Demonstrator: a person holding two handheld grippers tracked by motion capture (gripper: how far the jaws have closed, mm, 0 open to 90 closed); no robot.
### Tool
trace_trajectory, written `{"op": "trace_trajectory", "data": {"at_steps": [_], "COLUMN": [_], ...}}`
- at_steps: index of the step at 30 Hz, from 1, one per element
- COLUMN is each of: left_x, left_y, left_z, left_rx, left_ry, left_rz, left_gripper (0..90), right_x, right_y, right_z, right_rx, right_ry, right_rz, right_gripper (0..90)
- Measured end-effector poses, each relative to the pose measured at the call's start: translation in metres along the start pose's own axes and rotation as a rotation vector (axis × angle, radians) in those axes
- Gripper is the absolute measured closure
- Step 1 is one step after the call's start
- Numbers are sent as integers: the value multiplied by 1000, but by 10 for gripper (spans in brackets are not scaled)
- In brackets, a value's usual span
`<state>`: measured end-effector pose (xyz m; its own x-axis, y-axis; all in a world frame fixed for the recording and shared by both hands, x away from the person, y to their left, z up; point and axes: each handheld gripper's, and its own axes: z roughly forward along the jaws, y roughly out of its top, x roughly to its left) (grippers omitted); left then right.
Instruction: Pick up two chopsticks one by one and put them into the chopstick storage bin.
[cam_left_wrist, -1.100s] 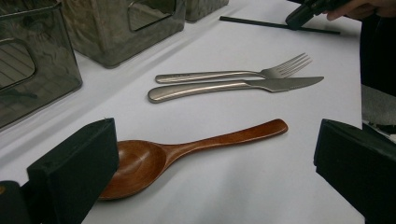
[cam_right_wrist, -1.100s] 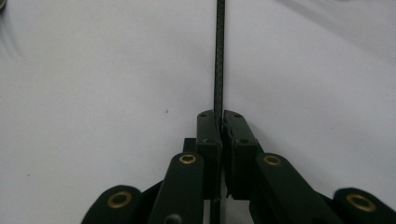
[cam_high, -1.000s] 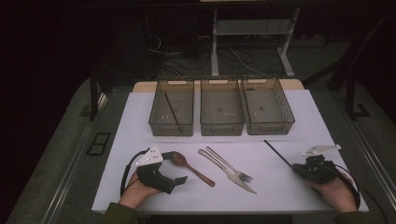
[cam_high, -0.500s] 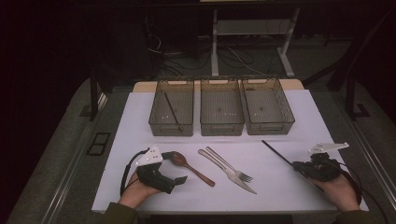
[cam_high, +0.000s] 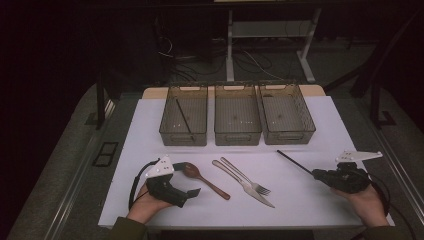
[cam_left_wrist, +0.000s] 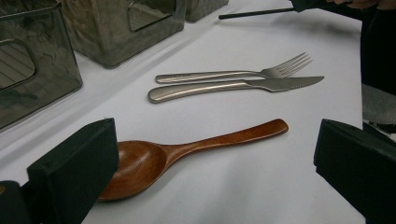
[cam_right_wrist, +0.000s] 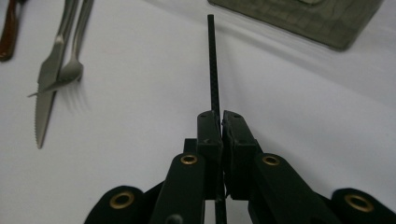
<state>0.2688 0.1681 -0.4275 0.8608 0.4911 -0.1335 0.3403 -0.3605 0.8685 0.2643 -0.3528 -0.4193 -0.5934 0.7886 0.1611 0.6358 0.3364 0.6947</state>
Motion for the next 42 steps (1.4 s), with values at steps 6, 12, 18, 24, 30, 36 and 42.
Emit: {"op": "trace_trajectory", "data": {"at_steps": [6,12,18,24,30,36,42], "left_x": [0,0,0,0,0,0,-1], "left_y": [0,0,0,0,0,0,0], "left_z": [0,0,0,1,1,1,1], "left_rx": [-1,2,4,2,2,1,-1], "left_ry": [2,2,2,1,-1,-2,-3], "left_rz": [-1,-3,-1,-3,-3,-4,-6], "left_gripper": [0,0,0,0,0,0,0], "right_x": [4,14,22,26,30,36,44], "right_y": [6,15,27,38,49,64,80], "right_z": [-2,-1,2,7,10,17,26], "right_rx": [-23,-52,-71,-87,-102,-114,-128], "right_ry": [30,67,92,98,106,117,129], "right_rz": [-8,-33,-51,-73,-78,-91,-99], "right_gripper": [855,854,854,854,854,854,854]}}
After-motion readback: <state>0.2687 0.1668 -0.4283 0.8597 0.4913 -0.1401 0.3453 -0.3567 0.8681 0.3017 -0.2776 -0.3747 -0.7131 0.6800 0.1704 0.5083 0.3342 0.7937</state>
